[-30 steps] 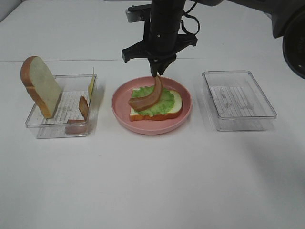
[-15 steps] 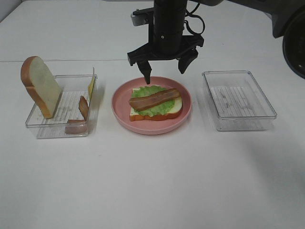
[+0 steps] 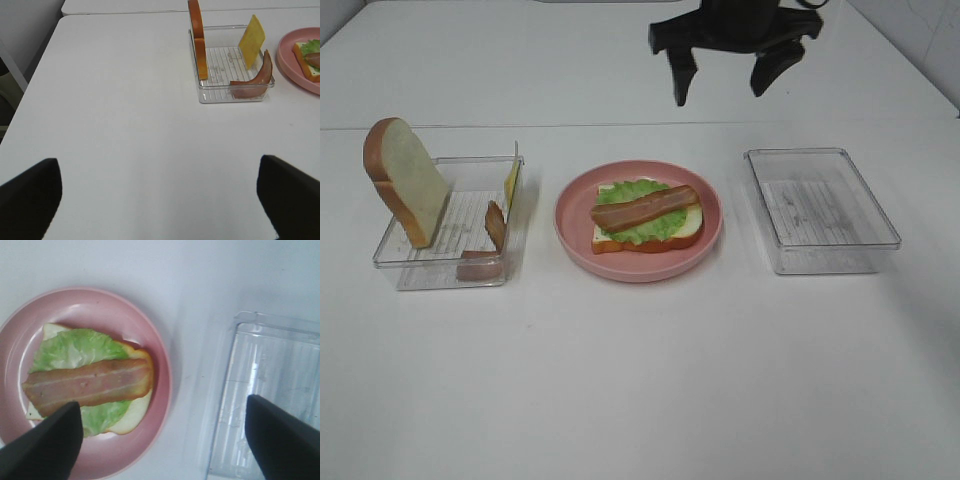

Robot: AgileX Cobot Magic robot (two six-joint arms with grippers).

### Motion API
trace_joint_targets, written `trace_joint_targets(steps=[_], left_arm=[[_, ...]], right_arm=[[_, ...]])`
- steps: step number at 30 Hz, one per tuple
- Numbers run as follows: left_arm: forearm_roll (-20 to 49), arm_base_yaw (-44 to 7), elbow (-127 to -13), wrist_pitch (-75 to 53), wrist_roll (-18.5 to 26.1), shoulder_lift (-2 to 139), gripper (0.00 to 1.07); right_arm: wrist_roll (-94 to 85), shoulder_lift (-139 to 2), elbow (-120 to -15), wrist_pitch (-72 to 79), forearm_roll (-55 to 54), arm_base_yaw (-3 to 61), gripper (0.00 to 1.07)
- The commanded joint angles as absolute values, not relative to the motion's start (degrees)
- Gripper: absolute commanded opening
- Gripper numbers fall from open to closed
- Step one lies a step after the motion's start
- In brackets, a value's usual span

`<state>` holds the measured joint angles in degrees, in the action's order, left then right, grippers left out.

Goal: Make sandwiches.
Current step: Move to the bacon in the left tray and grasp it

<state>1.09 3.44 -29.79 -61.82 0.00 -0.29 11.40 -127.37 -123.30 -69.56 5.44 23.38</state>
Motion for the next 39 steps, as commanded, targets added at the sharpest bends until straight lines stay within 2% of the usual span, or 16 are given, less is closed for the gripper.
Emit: trace_joint_targets(steps=[1, 5, 9, 11, 14, 16, 17, 19, 21, 22, 25, 27, 28, 30, 39], left_arm=[[1.09, 3.32, -29.62, -61.59, -0.46, -1.15, 0.98], [1.09, 3.32, -29.62, -61.59, -0.46, -1.15, 0.98], [1.09, 3.32, -29.62, -61.59, -0.46, -1.15, 0.98], [1.09, 3.32, -29.62, -61.59, -0.46, -1.15, 0.98], [1.09, 3.32, -29.62, -61.59, -0.46, -1.15, 0.98], [1.09, 3.32, -29.62, -61.59, -0.46, -1.15, 0.98], [1.09, 3.32, -29.62, -61.59, -0.46, -1.15, 0.98], [1.09, 3.32, -29.62, -61.59, -0.46, -1.15, 0.98], [1.09, 3.32, -29.62, -61.59, -0.46, -1.15, 0.98], [1.09, 3.32, -29.62, -61.59, -0.46, -1.15, 0.98], [1.09, 3.32, -29.62, -61.59, -0.46, -1.15, 0.98], [1.09, 3.32, -29.62, -61.59, -0.46, -1.15, 0.98], [1.09, 3.32, -29.62, -61.59, -0.46, -1.15, 0.98], [1.09, 3.32, -29.62, -61.59, -0.46, -1.15, 0.98], [0.86, 3.32, -29.62, -61.59, -0.46, -1.09, 0.98]], right_arm=[[10.31, -125.48, -123.42, -76.15, 3.44, 19.60, 0.86], [9.85, -123.01, -121.58, -76.15, 3.44, 11.86, 0.84], [7.62, -120.78, -117.80, -76.15, 3.61, 7.79, 0.81], [7.45, -115.91, -109.09, -76.15, 3.27, 3.50, 0.79], [7.45, -113.85, -106.05, -76.15, 3.27, 2.92, 0.79], [7.51, -104.05, -93.97, -74.20, 3.90, 2.52, 0.79], [7.51, -104.05, -93.97, -74.20, 3.90, 2.52, 0.79], [7.68, -95.05, -83.19, -71.96, 2.23, 2.64, 0.79], [7.68, -91.50, -79.53, -71.22, 1.55, 2.64, 0.79], [7.68, -84.11, -72.99, -69.73, 1.03, 2.64, 0.79], [7.68, -80.33, -69.50, -69.16, 0.86, 2.64, 0.79], [7.68, -70.30, -60.56, -67.61, 0.86, 2.64, 0.79], [7.68, -70.30, -60.56, -67.61, 0.86, 2.64, 0.79], [7.91, -55.46, -51.39, -65.60, 0.86, 2.64, 0.79], [7.96, -30.48, -38.79, -65.20, 1.60, 2.64, 0.79]])
